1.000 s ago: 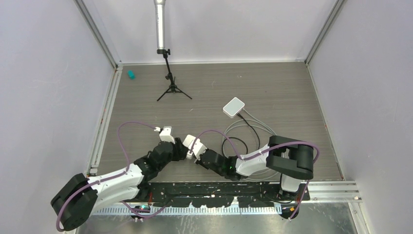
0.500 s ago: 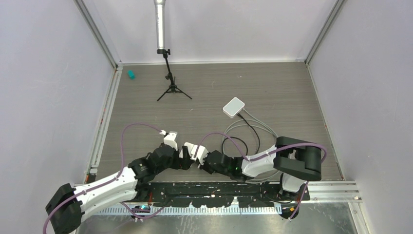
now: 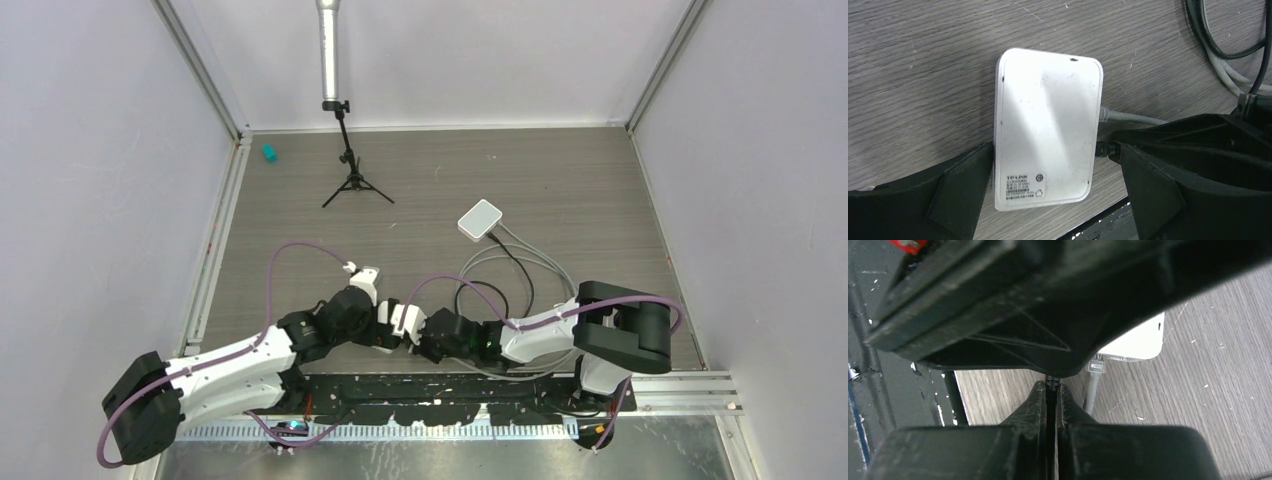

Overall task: Insert the plug into the switch port
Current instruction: Insert the connector into the switch port.

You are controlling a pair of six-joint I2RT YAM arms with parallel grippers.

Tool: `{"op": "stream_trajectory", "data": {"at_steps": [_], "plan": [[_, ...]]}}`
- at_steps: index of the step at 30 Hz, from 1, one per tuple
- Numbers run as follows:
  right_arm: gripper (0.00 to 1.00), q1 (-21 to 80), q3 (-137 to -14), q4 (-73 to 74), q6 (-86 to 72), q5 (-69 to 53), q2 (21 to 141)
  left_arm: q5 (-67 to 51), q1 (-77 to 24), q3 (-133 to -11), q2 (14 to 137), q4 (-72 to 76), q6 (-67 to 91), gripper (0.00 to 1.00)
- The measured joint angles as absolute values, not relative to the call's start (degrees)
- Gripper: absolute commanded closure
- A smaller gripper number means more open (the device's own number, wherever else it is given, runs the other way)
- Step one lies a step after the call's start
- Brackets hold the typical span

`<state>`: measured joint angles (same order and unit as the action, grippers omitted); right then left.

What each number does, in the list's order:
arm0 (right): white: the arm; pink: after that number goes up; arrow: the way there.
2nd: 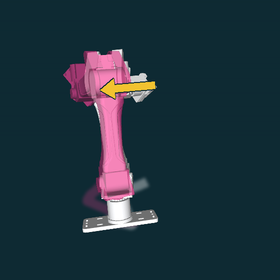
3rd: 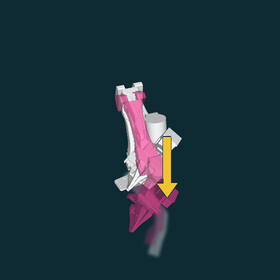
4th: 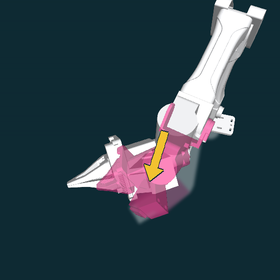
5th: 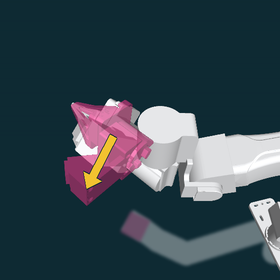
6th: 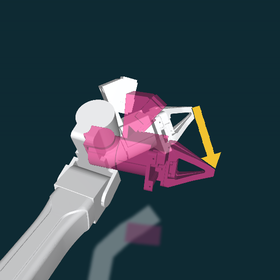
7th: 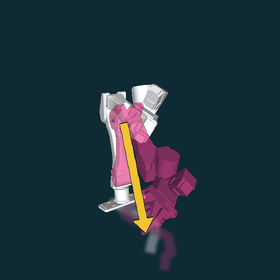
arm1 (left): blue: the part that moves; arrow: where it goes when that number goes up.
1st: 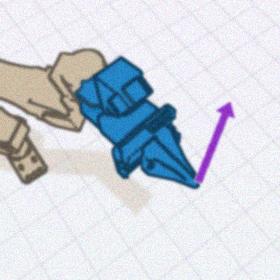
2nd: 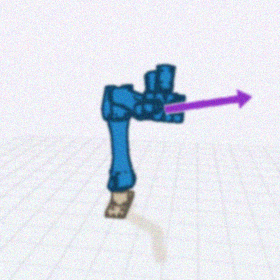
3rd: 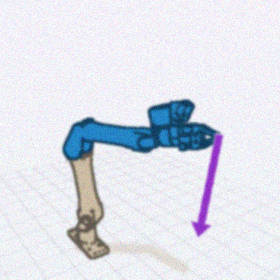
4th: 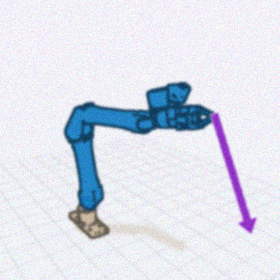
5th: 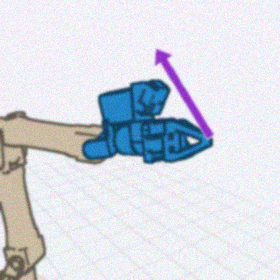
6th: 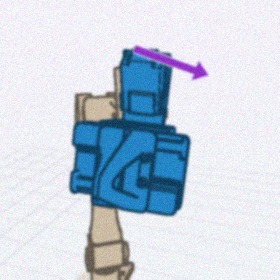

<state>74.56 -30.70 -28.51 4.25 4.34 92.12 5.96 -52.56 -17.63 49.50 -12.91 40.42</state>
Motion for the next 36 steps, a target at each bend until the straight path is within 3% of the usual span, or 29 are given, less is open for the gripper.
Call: {"op": "stream_trajectory", "data": {"at_steps": [8,17,27,36], "plan": [[1.0,74.67,-29.78,-27.31,4.45,2.9,90.56,6.98,-52.82,-20.23,53.65,-14.31,39.77,0.07],[0.99,74.76,-29.63,-27.14,4.45,2.81,90.35,7.46,-52.86,-21.61,56.36,-14.41,38.72,0.07],[1.0,74.78,-29.39,-27.09,4.45,2.87,89.97,7.49,-53.21,-23.14,59.88,-13.69,38.3,0.27],[0.99,74.78,-28.23,-26.94,4.4,3.29,88.77,7.51,-54.11,-23.79,61.52,-12.36,38.28,0.18]]}}
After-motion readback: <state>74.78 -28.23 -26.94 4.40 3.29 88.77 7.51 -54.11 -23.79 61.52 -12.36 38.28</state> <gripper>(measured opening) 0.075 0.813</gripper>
